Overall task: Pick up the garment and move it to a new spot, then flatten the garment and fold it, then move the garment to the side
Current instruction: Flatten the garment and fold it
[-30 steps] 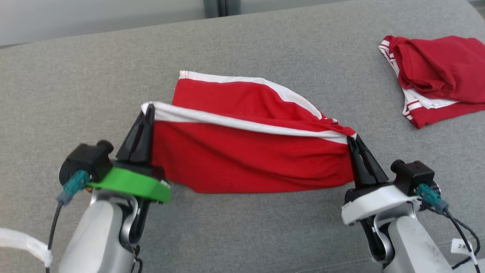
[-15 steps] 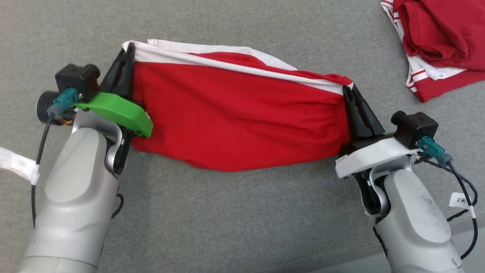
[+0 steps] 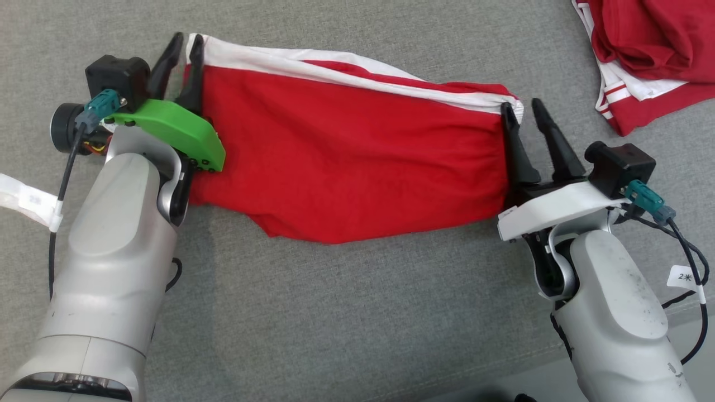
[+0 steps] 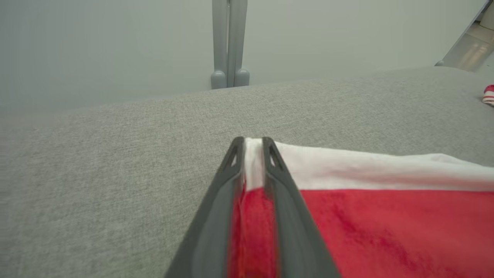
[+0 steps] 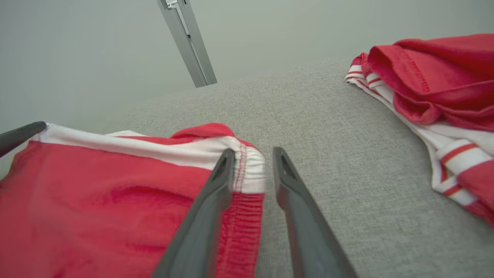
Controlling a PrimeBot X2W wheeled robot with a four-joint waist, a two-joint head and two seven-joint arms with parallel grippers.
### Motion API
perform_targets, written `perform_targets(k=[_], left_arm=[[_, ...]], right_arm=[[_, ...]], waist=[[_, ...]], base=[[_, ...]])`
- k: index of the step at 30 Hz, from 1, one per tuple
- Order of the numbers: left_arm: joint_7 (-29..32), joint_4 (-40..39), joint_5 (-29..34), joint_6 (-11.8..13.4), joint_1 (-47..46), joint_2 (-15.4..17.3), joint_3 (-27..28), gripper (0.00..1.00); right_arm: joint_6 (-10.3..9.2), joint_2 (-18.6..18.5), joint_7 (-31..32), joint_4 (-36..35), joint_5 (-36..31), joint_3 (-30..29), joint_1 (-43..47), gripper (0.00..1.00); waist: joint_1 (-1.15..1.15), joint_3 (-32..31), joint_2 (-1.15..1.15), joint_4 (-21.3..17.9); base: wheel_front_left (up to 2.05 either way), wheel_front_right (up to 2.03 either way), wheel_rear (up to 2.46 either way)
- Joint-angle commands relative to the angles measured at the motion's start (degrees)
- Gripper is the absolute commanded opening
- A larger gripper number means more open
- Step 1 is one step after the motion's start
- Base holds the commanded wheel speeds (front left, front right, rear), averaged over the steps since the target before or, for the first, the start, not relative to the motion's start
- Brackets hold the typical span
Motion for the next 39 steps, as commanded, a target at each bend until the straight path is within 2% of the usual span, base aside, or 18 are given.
perform_targets(k=[1, 13, 18, 25, 37, 38, 39], left_arm=[[-0.3, 0.2, 0.2, 0.0, -0.6, 0.2, 0.2, 1.0], [0.2, -2.6, -1.4, -0.2, 8.1, -0.5, -0.4, 1.0], [6.2, -0.5, -3.3, -0.2, 11.9, -0.9, -2.3, 1.0], [14.6, 0.0, -8.6, -0.2, 14.5, -0.7, -3.6, 1.0], [21.2, -1.3, -13.9, -0.2, 16.0, -0.1, -4.3, 1.0], [21.6, -1.5, -14.3, -0.2, 16.1, -0.2, -4.5, 0.76], [21.8, -1.8, -14.7, -0.2, 16.2, -0.2, -4.8, 0.61]], right_arm=[[-0.1, -0.2, -0.3, -0.4, -0.2, -0.3, 0.0, 1.0], [-0.1, -0.2, -0.2, -4.6, -3.3, -4.5, 6.9, 1.0], [-0.1, -0.2, -0.2, -5.5, -4.8, -6.6, 9.9, 1.0], [-0.1, -0.2, -0.2, -6.7, -5.1, -7.4, 11.8, 1.0], [-0.1, -0.2, -0.2, -7.4, -4.4, -7.5, 12.5, 1.0], [-0.1, -0.2, -0.2, -7.4, -4.3, -7.4, 12.4, 1.0], [-0.1, -0.2, -0.2, -7.4, -4.3, -7.3, 12.3, 1.0]], waist=[[0.0, -0.7, 0.0, 0.2], [0.0, -9.3, 0.0, 3.7], [0.0, -12.6, 0.0, 4.7], [0.0, -12.9, 0.0, 3.6], [0.0, -11.9, 0.0, 1.2], [0.0, -11.8, 0.0, 1.1], [0.0, -11.8, 0.0, 1.0]], base=[[0.0, 0.0, 0.0], [0.0, 0.0, 0.0], [0.0, 0.0, 0.0], [0.0, 0.0, 0.0], [0.0, 0.0, 0.0], [0.0, 0.0, 0.0], [0.0, 0.0, 0.0]])
